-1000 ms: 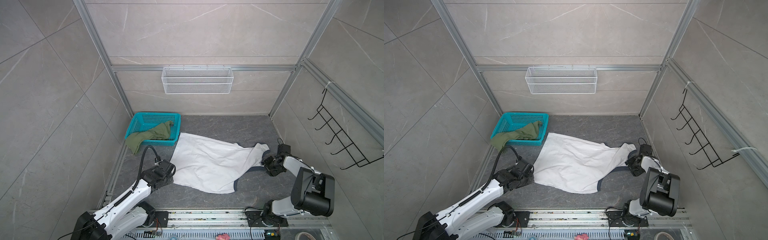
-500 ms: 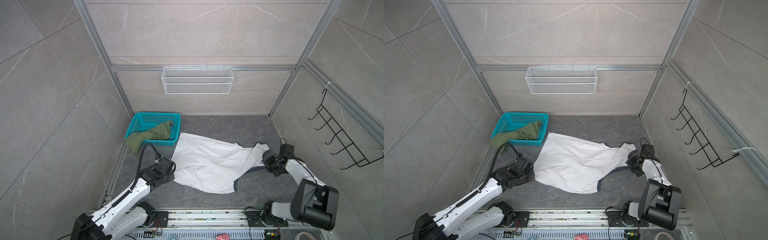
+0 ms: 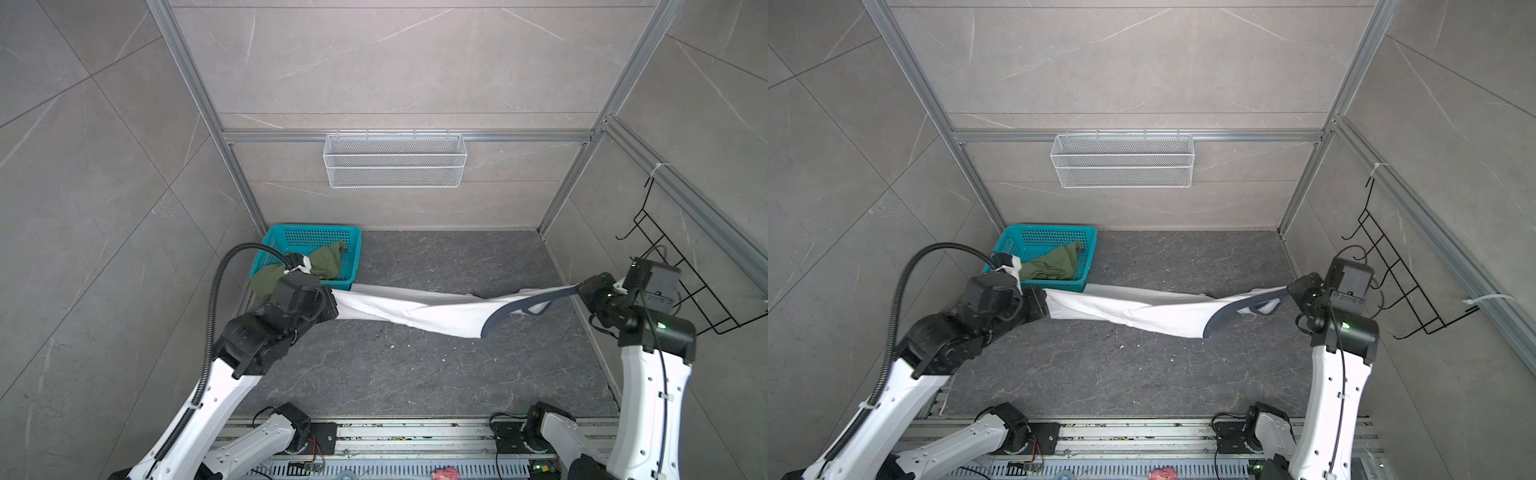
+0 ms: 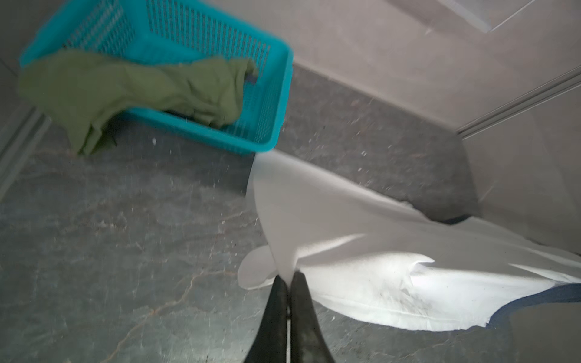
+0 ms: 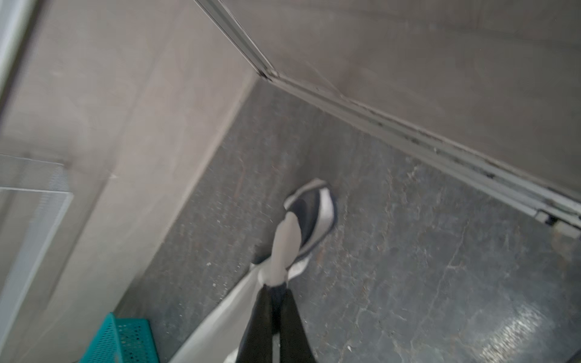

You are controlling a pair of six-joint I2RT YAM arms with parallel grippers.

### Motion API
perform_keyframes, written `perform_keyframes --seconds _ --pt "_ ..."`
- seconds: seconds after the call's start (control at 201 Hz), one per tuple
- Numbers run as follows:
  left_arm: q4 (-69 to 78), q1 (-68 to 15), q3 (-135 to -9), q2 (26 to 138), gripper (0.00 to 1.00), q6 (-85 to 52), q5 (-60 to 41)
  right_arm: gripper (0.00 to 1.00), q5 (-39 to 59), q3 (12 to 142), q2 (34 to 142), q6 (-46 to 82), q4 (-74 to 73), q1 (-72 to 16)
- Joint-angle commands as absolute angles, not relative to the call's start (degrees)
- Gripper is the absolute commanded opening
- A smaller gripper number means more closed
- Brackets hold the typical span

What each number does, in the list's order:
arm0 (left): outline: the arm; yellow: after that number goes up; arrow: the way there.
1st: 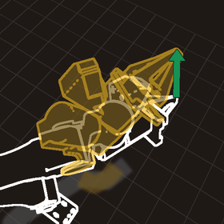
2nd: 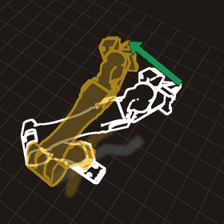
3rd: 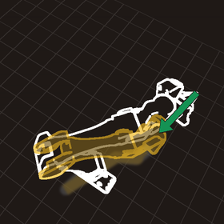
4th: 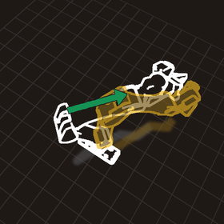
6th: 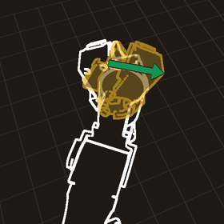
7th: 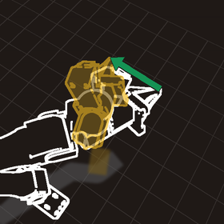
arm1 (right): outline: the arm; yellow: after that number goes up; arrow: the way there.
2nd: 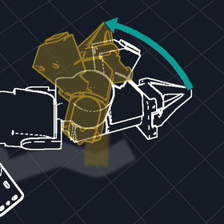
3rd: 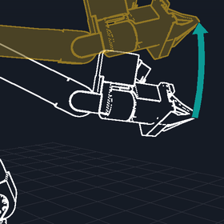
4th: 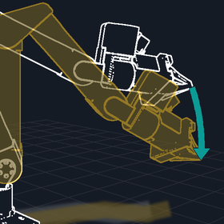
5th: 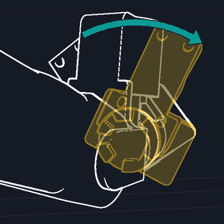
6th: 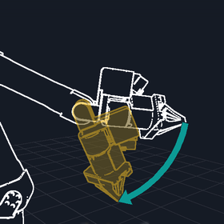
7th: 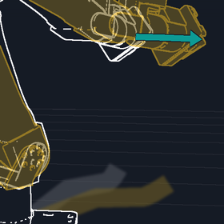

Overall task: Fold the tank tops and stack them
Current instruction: 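Lift the tank top high with both grippers, pulling it taut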

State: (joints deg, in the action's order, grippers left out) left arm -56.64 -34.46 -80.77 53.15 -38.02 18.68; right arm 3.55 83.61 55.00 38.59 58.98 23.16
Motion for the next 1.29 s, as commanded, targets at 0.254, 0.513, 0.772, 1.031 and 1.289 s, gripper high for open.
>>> perform_keyframes --seconds 0.254,0.513,0.772,1.031,1.289 --pt "-61.92 -34.15 -107.57 62.03 0.00 -28.80 21.65 0.00 -4.66 115.05 61.87 35.11 71.89 23.47" --pt "-62.74 -30.17 -115.75 77.11 0.00 -27.16 24.42 0.00 1.36 116.43 75.25 34.45 65.92 23.52" --pt "-64.65 -22.06 -136.16 93.41 0.00 -26.34 12.26 0.00 0.79 126.84 86.35 35.82 66.93 24.05" --pt "-59.03 -21.47 -150.14 100.06 0.00 -22.19 9.47 0.00 6.42 140.87 94.35 38.10 66.21 25.84" --pt "-50.83 -20.83 -130.06 92.93 0.00 -20.71 1.52 0.00 7.90 120.06 85.05 37.77 58.11 26.52"
